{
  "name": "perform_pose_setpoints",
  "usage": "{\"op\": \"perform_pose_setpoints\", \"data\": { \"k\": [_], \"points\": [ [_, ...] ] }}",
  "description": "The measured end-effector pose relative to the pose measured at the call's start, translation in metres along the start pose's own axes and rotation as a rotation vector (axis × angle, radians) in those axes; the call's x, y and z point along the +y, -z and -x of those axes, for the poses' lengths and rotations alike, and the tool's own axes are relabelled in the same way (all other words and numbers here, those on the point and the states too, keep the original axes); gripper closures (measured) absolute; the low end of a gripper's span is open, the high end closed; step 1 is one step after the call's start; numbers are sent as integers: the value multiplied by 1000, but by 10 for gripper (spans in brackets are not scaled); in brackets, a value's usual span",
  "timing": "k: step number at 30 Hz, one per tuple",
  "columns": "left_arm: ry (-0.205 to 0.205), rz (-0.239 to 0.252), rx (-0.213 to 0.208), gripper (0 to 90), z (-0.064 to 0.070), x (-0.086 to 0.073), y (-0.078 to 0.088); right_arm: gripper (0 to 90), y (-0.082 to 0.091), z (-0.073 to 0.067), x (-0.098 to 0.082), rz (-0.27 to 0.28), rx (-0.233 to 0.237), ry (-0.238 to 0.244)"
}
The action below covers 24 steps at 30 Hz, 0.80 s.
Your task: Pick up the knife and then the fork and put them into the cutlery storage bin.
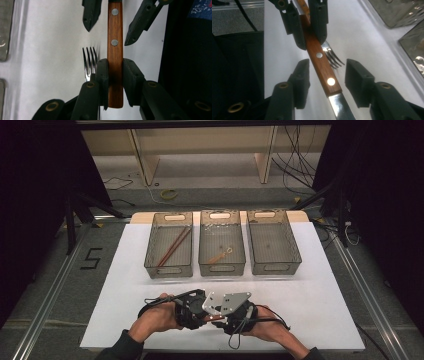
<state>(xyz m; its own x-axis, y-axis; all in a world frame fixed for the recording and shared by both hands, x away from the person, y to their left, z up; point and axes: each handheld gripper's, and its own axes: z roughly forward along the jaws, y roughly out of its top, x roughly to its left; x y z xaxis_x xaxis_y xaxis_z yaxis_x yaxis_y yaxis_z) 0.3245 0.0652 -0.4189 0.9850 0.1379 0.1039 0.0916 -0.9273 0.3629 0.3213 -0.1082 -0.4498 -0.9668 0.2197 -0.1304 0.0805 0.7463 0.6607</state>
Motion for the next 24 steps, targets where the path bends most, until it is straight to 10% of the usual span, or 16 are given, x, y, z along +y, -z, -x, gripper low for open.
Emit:
{"op": "perform_pose_setpoints", "data": {
  "k": [15,24],
  "points": [
    [-63,-8,-21,746,5,0,0,723,-1,-5,-3,-25,51,65],
    [-29,29,26,677,-1,-2,7,778,-3,-2,-5,-14,81,0]
  ]
}}
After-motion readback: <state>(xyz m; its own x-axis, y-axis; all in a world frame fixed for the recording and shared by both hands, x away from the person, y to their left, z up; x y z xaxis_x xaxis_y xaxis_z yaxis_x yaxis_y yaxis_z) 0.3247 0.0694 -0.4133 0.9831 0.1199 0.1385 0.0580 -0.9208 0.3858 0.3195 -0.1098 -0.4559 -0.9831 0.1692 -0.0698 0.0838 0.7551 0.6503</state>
